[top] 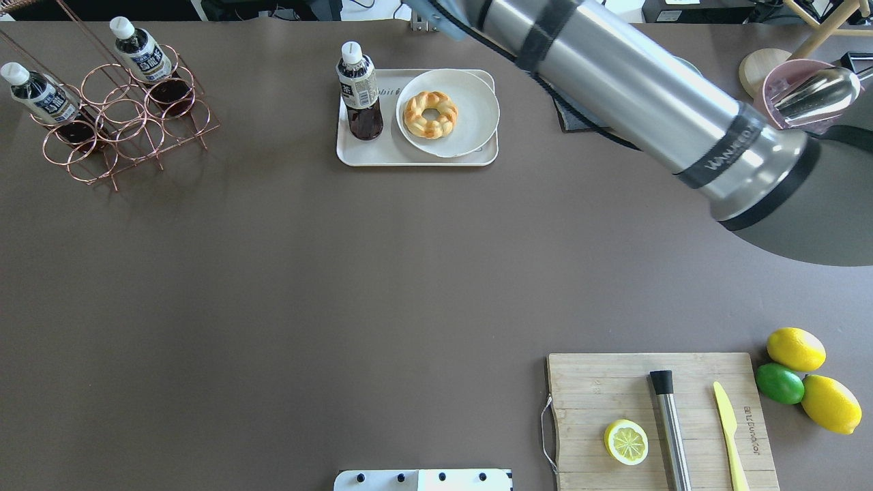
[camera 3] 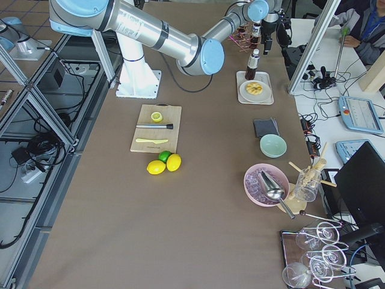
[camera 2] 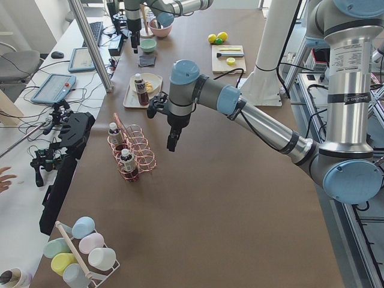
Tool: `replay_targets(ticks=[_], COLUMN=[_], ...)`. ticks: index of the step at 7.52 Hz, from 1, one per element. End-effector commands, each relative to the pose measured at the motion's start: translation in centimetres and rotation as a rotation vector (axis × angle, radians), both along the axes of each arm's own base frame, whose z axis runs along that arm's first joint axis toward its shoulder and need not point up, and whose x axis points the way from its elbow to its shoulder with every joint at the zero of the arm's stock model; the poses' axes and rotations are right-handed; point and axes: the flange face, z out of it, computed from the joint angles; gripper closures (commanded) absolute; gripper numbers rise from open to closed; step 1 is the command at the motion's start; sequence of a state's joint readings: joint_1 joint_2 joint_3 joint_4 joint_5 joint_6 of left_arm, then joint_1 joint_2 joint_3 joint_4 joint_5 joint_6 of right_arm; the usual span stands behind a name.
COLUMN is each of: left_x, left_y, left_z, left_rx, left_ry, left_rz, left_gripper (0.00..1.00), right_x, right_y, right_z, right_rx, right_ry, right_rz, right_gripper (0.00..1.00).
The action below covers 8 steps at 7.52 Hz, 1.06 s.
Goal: Place tea on tray
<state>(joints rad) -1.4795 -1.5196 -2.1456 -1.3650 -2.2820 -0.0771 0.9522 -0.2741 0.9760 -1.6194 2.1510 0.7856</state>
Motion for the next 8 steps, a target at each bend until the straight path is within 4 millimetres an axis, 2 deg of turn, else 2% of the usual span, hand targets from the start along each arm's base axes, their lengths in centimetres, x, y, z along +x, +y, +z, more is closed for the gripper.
replay_targets(ticks=[1, 2, 3, 4, 5, 6, 7, 8], left_x=[-7.9, -9.6, -11.4, -12.5, -13.1, -13.0, -13.0, -12.9], left_y=[-1.2, -1.0, -0.3, 0.4, 1.1, 1.5, 1.4, 1.4], left_z=[7.5, 9.1, 10.0, 10.4, 10.2, 10.1, 10.2, 10.3], left_rx=[0.055, 0.055, 0.044, 0.028, 0.008, 0.006, 0.002, 0.001], left_ry=[-0.052, -0.058, -0.060, -0.057, -0.055, -0.054, -0.058, -0.056], left_rz=[0.067, 0.078, 0.081, 0.084, 0.060, 0.059, 0.060, 0.062], left_gripper=[0.03, 0.03, 0.03, 0.03, 0.03, 0.03, 0.03, 0.03], right_x=[14.1, 20.9, 28.8, 37.3, 44.2, 49.7, 54.6, 58.8], right_y=[0.9, 2.5, 4.0, 5.9, 8.0, 10.2, 13.2, 17.1], right_z=[15.8, 23.1, 29.7, 36.6, 42.2, 46.6, 49.9, 53.8], right_rx=[0.106, 0.158, 0.186, 0.220, 0.242, 0.249, 0.226, 0.224], right_ry=[0.010, 0.028, 0.031, 0.037, 0.045, 0.064, 0.080, 0.088], right_rz=[-0.120, -0.148, -0.170, -0.204, -0.233, -0.242, -0.227, -0.216], right_gripper=[0.00, 0.00, 0.00, 0.00, 0.00, 0.00, 0.00, 0.00])
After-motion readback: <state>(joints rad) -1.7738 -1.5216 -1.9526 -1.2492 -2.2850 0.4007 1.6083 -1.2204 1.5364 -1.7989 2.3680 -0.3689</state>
